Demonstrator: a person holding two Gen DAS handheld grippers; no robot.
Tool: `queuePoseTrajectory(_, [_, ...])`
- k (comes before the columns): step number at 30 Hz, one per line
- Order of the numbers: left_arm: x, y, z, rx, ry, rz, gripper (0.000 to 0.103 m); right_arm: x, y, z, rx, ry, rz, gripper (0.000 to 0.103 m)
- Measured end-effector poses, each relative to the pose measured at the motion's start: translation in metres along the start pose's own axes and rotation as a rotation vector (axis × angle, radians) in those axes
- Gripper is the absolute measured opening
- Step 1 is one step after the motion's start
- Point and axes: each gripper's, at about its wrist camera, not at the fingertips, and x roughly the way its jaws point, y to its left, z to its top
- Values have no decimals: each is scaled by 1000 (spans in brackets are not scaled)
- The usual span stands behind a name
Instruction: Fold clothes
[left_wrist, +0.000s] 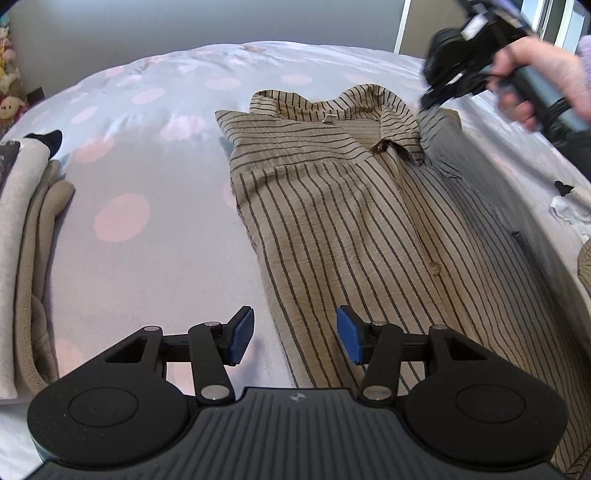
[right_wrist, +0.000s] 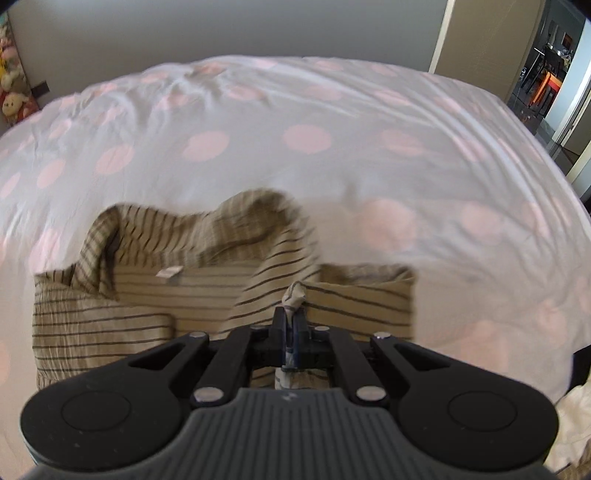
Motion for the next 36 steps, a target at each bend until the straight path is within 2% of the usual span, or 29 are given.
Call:
queuePoseTrajectory(6, [6,10,-2,-20,3,-29,48,30,51,-19,-33,31,-15,4])
queuePoseTrajectory(12, [15,18,-3,-35,17,-32,48,57,69,-28,-43,57,-26,5])
queuePoseTrajectory(13, [17,18,-3,-34,19,-37,48,57,69,-28,-43,59,-21,9])
queuePoseTrajectory(16, [18,15,-2,-25,22,-51,48,48,66,-24,-56,59,3,14])
queuePoseTrajectory(19, [13,11,-1,-7,8,-75,48,24,57,-22,-60,47,19,25])
queuePoseTrajectory(23, [7,6,0,-1,-4,-99,51,-27,31,-42,-78,44,35,25])
queuePoseTrajectory(28, [-4,-7,-2,36,-6,-122,51,-93,-24,-111,-68,93,37,25])
queuePoseTrajectory(36, [-27,-26,-10,88,-31,-163,51,-178,-100,-269,-22,225,19,25])
